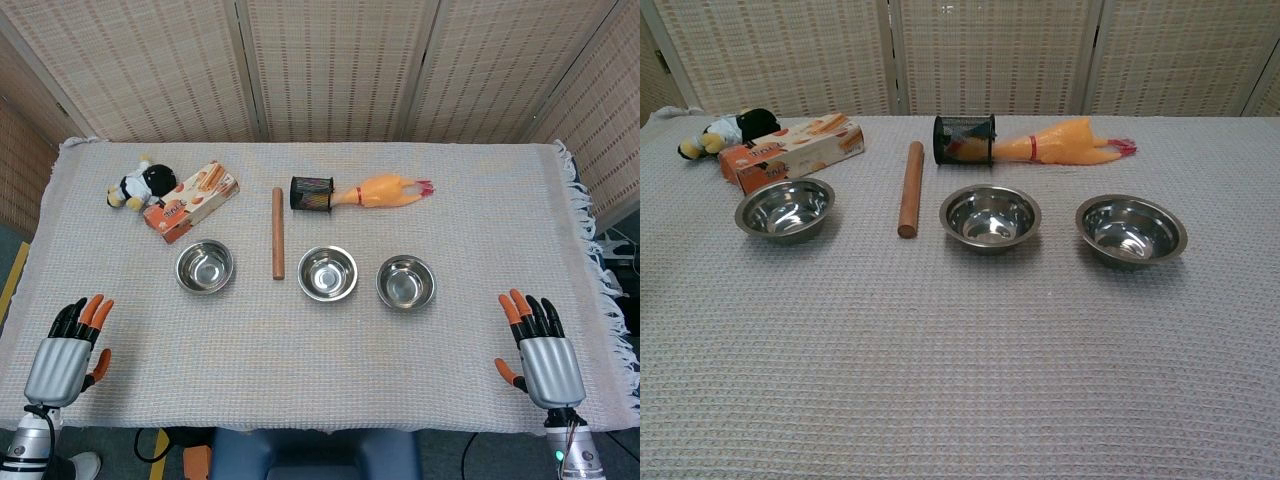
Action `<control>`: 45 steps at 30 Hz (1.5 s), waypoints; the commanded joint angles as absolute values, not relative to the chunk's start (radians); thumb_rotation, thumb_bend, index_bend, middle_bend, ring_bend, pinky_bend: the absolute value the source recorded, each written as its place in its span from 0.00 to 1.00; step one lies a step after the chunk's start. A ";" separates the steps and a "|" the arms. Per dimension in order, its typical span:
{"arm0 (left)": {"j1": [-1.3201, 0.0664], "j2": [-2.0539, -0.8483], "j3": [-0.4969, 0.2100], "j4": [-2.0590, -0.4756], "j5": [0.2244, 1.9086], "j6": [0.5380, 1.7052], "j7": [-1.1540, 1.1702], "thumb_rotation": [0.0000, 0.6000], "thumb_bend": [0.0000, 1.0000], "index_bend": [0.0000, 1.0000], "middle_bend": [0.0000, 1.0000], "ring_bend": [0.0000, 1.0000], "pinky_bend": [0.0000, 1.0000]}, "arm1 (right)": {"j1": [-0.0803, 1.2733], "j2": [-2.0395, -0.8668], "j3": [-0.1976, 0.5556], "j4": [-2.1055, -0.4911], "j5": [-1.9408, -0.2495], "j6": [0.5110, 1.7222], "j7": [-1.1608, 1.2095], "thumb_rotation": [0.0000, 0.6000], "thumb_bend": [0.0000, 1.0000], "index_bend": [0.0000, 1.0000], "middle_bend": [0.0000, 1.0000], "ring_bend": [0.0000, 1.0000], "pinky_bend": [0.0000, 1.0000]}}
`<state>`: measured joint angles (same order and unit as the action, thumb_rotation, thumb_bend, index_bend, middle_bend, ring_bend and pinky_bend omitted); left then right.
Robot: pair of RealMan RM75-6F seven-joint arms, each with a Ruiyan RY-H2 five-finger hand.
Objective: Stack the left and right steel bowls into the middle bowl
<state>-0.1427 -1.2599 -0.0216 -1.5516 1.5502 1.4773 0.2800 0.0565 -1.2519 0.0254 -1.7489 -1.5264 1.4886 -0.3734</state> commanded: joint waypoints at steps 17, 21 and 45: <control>-0.434 -1.666 -0.118 -1.080 1.628 1.275 0.165 1.00 0.46 0.07 0.00 0.00 0.12 | 0.070 -1.250 0.071 -1.727 -1.430 1.459 -0.363 1.00 0.12 0.00 0.00 0.00 0.00; -0.488 -1.742 -0.127 -0.972 1.623 1.241 0.142 1.00 0.45 0.12 0.00 0.00 0.12 | 0.073 -1.247 0.084 -1.723 -1.402 1.453 -0.358 1.00 0.12 0.00 0.00 0.00 0.00; -0.622 -2.045 -0.141 -0.360 1.563 1.302 0.038 1.00 0.47 0.75 0.19 0.01 0.10 | 0.073 -1.209 0.078 -1.753 -1.388 1.447 -0.316 1.00 0.12 0.00 0.00 0.00 0.00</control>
